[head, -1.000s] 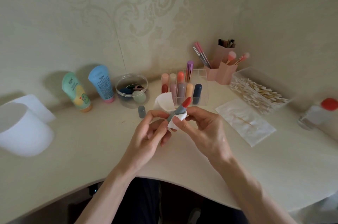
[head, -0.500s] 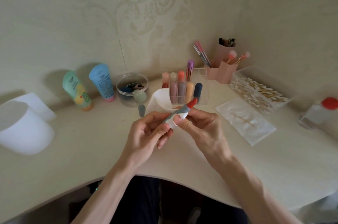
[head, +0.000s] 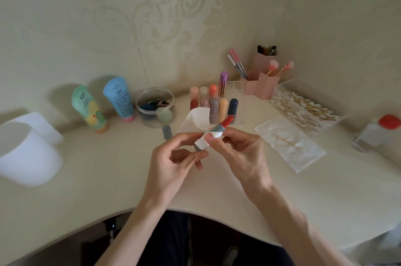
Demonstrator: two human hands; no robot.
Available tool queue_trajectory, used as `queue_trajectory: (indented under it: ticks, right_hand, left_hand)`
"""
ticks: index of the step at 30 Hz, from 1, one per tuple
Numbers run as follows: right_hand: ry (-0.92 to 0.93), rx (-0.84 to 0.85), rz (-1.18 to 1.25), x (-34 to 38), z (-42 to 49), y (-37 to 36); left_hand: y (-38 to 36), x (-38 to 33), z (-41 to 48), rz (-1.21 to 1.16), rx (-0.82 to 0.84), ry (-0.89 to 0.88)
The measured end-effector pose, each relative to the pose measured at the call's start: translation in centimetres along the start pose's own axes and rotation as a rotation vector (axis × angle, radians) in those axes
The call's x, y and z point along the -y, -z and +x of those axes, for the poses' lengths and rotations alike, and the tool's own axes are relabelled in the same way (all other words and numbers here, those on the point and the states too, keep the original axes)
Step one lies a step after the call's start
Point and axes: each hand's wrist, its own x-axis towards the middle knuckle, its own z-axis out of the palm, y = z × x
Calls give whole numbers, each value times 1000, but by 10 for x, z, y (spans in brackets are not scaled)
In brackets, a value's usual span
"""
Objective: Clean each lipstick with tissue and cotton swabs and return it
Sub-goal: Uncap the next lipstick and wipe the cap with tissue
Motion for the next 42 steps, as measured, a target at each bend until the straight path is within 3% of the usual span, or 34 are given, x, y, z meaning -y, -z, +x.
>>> queue_trajectory:
  ticks: [6, 11, 17, 23, 28, 42]
  right_hand:
    - [6, 27, -7, 0, -1, 0]
    - [46, 82, -9, 2, 0, 2]
    - [64, 140, -23, 3, 1, 5]
    - [18, 50, -40, 3, -1, 3]
    - [10, 78, -38, 2, -2, 2]
    - [23, 203, 72, 2, 3, 9]
  left_hand:
    - [2, 2, 0, 50, -68, 7]
    - [6, -4, 1, -142, 49, 112]
    - [10, -3, 0, -161, 206, 160]
    - [4, -6, 0, 23, 64, 25]
    - [4, -1, -1, 16, 11, 61]
    - [18, 9, 3, -88, 402, 121]
